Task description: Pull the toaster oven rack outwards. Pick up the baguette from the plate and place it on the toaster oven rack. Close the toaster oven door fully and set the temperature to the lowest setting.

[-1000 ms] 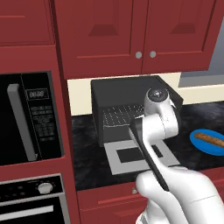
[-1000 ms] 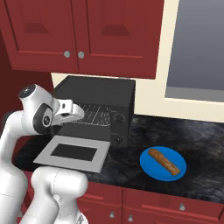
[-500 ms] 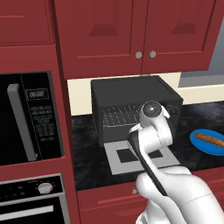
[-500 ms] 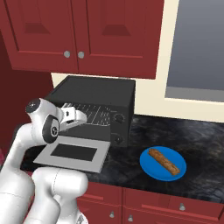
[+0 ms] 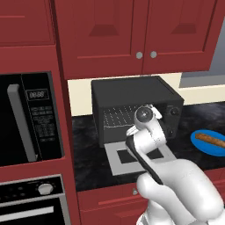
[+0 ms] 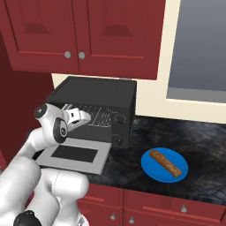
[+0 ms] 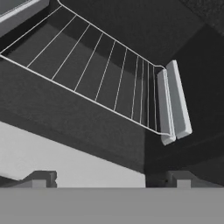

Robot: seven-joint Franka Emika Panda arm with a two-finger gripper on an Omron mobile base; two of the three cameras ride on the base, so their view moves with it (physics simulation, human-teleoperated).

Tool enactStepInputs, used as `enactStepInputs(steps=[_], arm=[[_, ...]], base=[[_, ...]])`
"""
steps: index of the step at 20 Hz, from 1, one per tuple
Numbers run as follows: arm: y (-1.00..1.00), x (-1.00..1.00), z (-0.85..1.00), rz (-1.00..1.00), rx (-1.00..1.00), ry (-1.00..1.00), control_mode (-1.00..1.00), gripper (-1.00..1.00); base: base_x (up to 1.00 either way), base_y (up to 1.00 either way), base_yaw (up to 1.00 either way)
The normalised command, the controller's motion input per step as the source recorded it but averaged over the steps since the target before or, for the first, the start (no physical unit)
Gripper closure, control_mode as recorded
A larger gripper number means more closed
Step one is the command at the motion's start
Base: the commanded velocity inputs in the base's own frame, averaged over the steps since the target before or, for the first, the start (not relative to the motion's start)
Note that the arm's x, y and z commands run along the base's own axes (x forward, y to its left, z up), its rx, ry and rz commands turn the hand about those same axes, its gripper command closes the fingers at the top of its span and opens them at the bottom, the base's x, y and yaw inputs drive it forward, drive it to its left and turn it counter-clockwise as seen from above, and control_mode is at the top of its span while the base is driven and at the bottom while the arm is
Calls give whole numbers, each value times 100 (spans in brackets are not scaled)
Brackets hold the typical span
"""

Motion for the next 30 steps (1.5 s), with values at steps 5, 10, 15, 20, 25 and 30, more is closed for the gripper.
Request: enactStepInputs(steps=[5, 10, 15, 20, 25, 30], arm=[[7, 44, -19, 0, -8, 0, -100, -100], [3, 47, -12, 0, -5, 0, -100, -100], [5, 35, -25, 0, -6, 0, -100, -100], [8, 30, -23, 0, -6, 0, -100, -100], [0, 29, -16, 0, -4, 0, -100, -100], [0, 33, -17, 0, -2, 0, -100, -100]], base=[[0, 0, 0], [0, 0, 0], [0, 0, 0], [0, 0, 0], [0, 0, 0], [0, 0, 0]])
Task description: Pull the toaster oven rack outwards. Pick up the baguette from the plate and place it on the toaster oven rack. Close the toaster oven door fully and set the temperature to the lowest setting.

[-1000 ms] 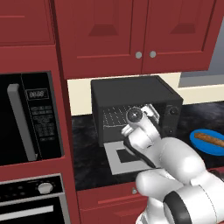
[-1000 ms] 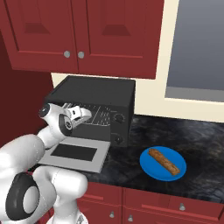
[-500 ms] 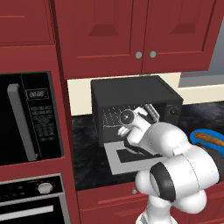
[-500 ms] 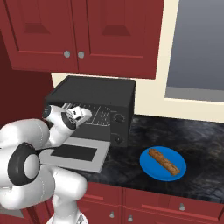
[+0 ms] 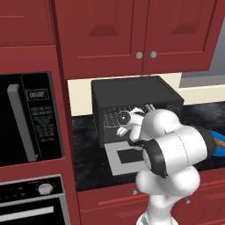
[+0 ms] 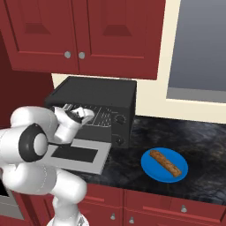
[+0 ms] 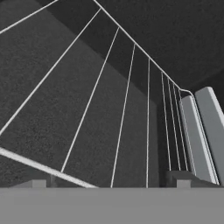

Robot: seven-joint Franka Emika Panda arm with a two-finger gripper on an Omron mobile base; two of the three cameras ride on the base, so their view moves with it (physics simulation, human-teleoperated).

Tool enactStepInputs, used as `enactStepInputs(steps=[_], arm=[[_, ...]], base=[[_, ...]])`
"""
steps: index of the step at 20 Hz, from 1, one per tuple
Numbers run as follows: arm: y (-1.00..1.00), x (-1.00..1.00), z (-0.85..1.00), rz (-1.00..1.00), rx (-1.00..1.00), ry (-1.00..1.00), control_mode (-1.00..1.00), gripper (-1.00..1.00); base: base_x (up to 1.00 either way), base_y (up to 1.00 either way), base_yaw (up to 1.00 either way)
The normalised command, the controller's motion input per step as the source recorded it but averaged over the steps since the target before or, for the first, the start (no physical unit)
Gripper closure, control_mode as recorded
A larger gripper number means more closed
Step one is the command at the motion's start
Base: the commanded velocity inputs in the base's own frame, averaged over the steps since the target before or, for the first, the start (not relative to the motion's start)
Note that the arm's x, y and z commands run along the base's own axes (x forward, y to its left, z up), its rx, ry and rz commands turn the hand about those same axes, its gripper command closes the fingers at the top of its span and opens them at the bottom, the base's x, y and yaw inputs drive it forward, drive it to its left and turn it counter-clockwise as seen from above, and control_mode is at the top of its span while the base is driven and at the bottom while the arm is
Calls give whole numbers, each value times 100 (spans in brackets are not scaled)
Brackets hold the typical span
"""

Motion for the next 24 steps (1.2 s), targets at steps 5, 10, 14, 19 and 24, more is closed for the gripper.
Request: enactStepInputs(steps=[5, 10, 14, 19, 24], arm=[[0, 36, -20, 0, -2, 0, -100, -100], [0, 24, -23, 0, -2, 0, -100, 100], [0, -4, -15, 0, 0, 6, -100, 100], [1, -56, -16, 0, 0, 13, -100, 100], [1, -96, -17, 0, 0, 14, -100, 100]], base=[[0, 0, 0], [0, 0, 0], [0, 0, 0], [0, 0, 0], [0, 0, 0]])
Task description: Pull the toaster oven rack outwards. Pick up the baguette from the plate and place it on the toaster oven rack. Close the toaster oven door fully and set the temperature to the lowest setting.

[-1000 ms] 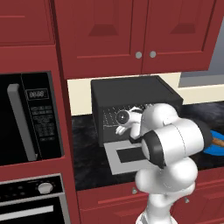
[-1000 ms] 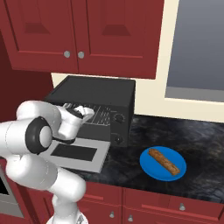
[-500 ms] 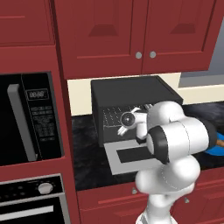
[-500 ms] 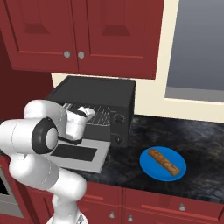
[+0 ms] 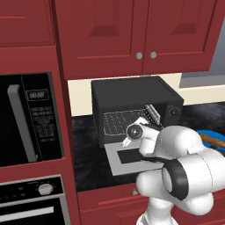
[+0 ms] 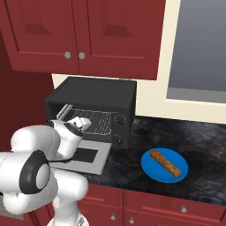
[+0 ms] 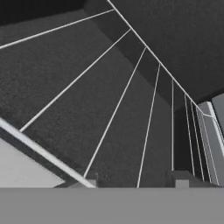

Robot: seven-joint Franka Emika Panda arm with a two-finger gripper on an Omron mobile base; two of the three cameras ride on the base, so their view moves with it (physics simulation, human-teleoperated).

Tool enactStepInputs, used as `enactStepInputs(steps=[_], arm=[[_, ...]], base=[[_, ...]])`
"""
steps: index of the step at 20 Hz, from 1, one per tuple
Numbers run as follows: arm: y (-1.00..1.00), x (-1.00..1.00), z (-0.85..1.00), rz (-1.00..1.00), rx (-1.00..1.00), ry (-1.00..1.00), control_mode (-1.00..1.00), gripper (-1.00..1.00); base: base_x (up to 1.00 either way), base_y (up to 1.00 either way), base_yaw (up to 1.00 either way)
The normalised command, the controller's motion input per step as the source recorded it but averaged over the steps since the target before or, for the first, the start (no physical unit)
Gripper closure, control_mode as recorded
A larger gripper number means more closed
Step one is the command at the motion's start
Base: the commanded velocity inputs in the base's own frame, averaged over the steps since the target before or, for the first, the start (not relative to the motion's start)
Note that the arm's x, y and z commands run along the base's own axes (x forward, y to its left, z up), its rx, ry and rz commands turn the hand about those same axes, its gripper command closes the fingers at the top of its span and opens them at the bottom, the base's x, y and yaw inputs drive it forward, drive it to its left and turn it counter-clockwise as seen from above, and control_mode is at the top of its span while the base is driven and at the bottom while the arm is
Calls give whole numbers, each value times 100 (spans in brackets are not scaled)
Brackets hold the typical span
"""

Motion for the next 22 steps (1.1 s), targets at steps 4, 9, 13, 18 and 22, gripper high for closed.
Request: enactStepInputs(steps=[4, 9, 13, 18, 22], arm=[[0, -99, -4, -2, 0, 24, -100, 100], [0, -92, -1, -6, 2, 34, -100, 100], [0, -94, 1, -9, 5, 33, -100, 100], [-13, -98, 28, -12, 2, -2, -100, -100], [-87, -75, 70, -13, 2, -19, -100, -100]], base=[[0, 0, 0], [0, 0, 0], [0, 0, 0], [0, 0, 0], [0, 0, 0]])
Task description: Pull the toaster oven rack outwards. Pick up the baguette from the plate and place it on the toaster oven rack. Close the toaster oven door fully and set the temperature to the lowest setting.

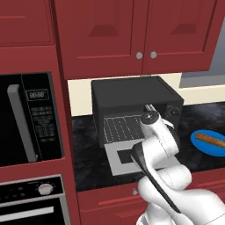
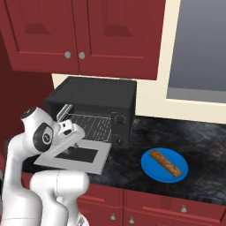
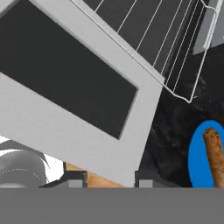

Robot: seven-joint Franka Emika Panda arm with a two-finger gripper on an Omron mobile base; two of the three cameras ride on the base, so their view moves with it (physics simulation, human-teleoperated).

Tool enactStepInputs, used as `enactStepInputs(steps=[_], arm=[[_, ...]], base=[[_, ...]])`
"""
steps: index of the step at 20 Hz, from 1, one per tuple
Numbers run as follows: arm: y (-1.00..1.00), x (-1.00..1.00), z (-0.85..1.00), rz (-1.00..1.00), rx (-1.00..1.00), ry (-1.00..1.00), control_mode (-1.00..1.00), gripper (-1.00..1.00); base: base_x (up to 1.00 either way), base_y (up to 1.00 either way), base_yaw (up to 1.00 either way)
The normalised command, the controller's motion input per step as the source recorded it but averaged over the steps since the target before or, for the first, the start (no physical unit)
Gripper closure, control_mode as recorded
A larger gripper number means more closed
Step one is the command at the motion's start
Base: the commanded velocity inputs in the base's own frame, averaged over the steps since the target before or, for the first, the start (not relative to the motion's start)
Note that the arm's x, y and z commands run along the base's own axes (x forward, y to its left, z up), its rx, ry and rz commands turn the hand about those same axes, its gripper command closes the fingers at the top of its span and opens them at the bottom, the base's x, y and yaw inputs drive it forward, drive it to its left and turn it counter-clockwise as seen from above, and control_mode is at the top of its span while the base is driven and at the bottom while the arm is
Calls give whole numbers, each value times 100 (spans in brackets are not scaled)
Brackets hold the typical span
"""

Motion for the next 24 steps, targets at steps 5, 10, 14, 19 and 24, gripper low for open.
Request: enactStepInputs(steps=[5, 10, 14, 19, 24], arm=[[-100, -42, 62, -14, 15, -3, -100, -100], [-100, -35, 37, -8, 19, 0, -100, -100], [-100, -3, 2, -1, 12, 0, -100, -100], [-100, 1, 0, 0, 8, 0, -100, -100], [-96, 36, -2, 2, 7, 3, -100, -100]], base=[[0, 0, 0], [0, 0, 0], [0, 0, 0], [0, 0, 0], [0, 0, 0]])
